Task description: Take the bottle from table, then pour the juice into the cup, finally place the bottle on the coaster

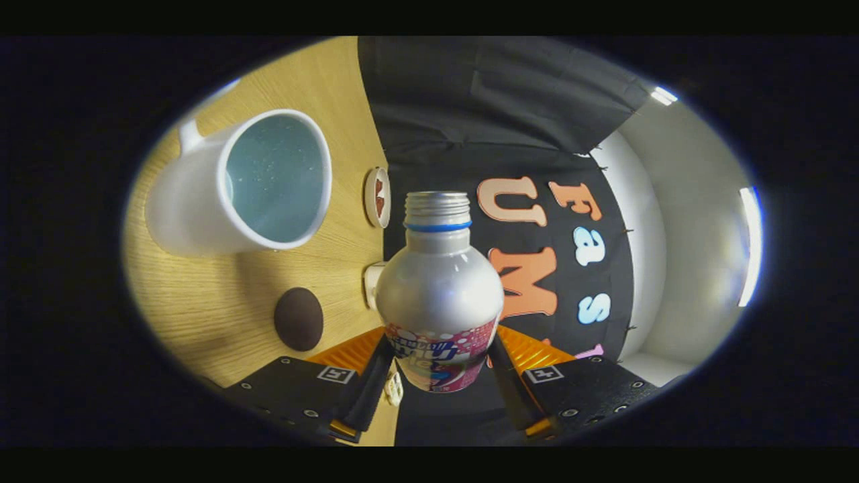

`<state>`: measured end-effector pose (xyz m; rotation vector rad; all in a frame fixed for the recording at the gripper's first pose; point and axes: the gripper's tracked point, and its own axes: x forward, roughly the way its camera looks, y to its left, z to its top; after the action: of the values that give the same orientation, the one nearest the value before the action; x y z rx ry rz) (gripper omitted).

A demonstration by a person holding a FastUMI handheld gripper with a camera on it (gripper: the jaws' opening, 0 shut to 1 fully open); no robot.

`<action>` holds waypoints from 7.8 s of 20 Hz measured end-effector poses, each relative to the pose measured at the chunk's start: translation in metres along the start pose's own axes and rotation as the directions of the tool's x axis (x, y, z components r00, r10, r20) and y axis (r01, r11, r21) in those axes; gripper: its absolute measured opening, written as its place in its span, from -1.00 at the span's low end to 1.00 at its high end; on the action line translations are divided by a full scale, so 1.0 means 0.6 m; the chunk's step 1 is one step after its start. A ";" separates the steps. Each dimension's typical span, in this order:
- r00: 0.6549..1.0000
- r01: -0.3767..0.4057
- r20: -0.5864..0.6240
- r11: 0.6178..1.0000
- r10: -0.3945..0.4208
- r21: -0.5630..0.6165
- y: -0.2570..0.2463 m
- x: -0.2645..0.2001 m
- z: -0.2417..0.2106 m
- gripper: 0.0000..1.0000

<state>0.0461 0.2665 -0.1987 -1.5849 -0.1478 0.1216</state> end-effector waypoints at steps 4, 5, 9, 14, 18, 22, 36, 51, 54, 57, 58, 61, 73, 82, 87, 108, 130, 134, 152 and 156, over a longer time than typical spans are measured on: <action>0.999 0.025 0.023 0.998 -0.024 -0.058 0.000 0.006 0.007 0.52; 0.999 0.031 0.030 0.997 -0.029 -0.066 0.001 0.004 0.011 0.52; 0.998 0.051 0.046 0.994 -0.047 -0.099 -0.006 0.002 0.014 0.53; 0.997 0.061 0.048 0.991 -0.056 -0.118 -0.015 0.001 0.009 0.53; 0.997 0.065 0.051 0.990 -0.059 -0.122 -0.021 -0.003 0.007 0.53; 0.997 0.063 0.055 0.989 -0.056 -0.132 -0.025 -0.006 0.007 0.53; 0.995 0.060 0.094 0.979 -0.042 -0.194 -0.054 -0.012 0.004 0.53; 0.994 0.047 0.111 0.969 -0.020 -0.244 -0.065 -0.013 0.007 0.52; 0.994 0.039 0.112 0.967 -0.011 -0.251 -0.065 -0.013 0.007 0.52; 0.993 0.036 0.114 0.964 -0.006 -0.263 -0.067 -0.013 0.007 0.52; 0.993 0.034 0.115 0.963 -0.003 -0.266 -0.067 -0.014 0.008 0.52; 0.993 0.039 0.122 0.960 -0.005 -0.276 -0.069 -0.013 0.009 0.52; 0.991 0.056 0.135 0.943 -0.012 -0.328 -0.081 -0.006 0.012 0.53; 0.991 0.072 0.129 0.925 -0.025 -0.372 -0.100 -0.003 0.004 0.52; 0.990 0.079 0.136 0.916 -0.027 -0.393 -0.104 0.006 0.005 0.52; 0.981 0.095 0.195 0.893 -0.008 -0.440 -0.070 0.006 0.033 0.52; 0.987 -0.162 0.071 0.825 0.147 0.541 -0.013 0.046 -0.025 0.54; 0.977 -0.182 0.059 0.649 0.206 0.739 0.003 0.073 -0.044 0.54; 0.897 -0.176 0.144 0.039 0.418 0.984 0.120 0.084 -0.058 0.55; 0.869 -0.185 0.167 -0.007 0.466 0.983 0.148 0.079 -0.049 0.55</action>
<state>0.0995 0.2439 -0.2861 -0.0996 0.4654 0.3472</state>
